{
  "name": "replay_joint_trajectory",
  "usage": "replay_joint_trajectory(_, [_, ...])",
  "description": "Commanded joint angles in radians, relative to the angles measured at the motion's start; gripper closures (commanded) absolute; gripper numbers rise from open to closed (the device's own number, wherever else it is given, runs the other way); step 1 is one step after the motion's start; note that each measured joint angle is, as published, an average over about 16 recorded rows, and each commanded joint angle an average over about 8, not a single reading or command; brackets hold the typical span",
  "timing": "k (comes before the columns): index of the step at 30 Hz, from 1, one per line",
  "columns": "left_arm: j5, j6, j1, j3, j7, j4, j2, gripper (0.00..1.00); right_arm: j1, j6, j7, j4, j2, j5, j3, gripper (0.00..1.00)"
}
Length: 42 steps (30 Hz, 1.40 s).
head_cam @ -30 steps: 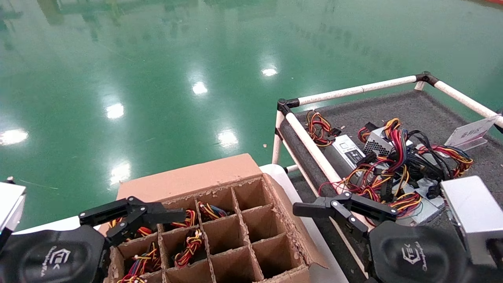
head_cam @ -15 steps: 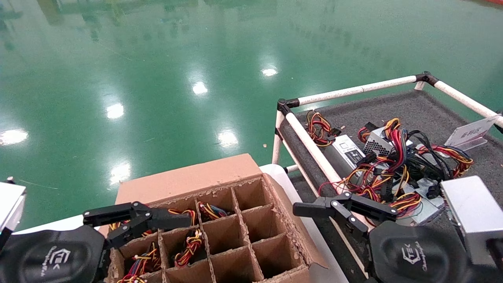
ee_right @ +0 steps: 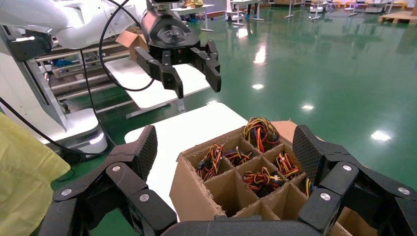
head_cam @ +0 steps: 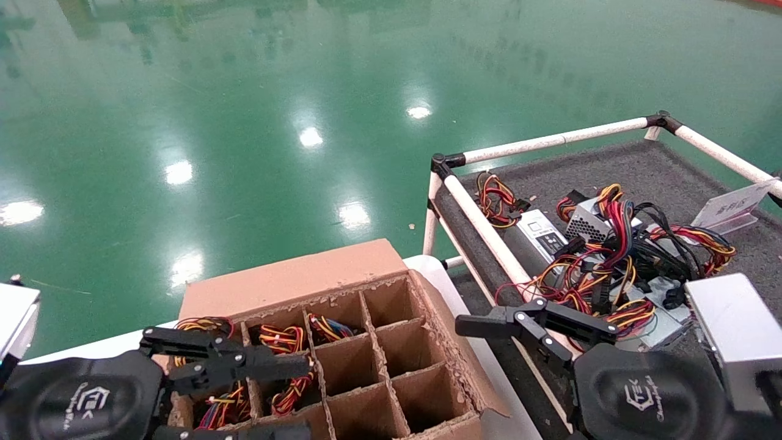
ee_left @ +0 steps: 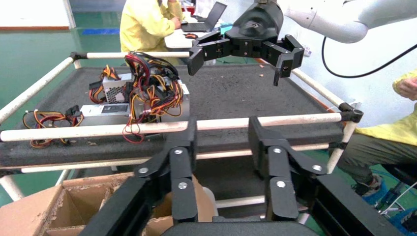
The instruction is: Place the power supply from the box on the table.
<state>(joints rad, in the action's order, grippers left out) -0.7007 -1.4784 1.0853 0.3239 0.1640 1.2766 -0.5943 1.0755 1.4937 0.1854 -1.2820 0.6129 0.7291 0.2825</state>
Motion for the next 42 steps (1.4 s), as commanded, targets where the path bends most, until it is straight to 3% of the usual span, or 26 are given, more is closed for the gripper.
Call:
replay_joint_trajectory(1, [0.0,0.0,0.0,0.0,0.0,0.0,0.0,1.0,0.0,0.0,0.0,0.0,0.0,0.0,0.0,0.0])
replay_joint_trajectory(8, [0.0,0.0,0.0,0.0,0.0,0.0,0.0,1.0,0.0,0.0,0.0,0.0,0.0,0.0,0.0,0.0])
replay_joint_trajectory(10, [0.0,0.0,0.0,0.0,0.0,0.0,0.0,0.95,0.0,0.0,0.0,0.0,0.0,0.0,0.0,0.0])
replay_joint_trajectory(17, [0.0,0.0,0.0,0.0,0.0,0.0,0.0,0.08,-0.002,-0.002,0.0,0.002,0.001,0.005,0.002,0.0])
replay_joint_trajectory(18, [0.0,0.0,0.0,0.0,0.0,0.0,0.0,0.0,-0.002,-0.003,-0.001,0.005,0.002,0.009,0.004,0.0])
replay_joint_trajectory(29, [0.0,0.0,0.0,0.0,0.0,-0.001,0.0,0.0,0.044,-0.011,-0.024,0.121,0.078,0.152,0.085,0.0])
replay_joint_trajectory(35, [0.0,0.0,0.0,0.001,0.0,-0.001,0.0,0.0,0.151,0.029,-0.082,0.244,0.173,0.294,0.168,0.0])
replay_joint_trajectory(42, [0.0,0.0,0.0,0.001,-0.001,-0.001,0.0,0.0,0.307,0.076,-0.236,0.432,0.32,0.462,0.281,0.0])
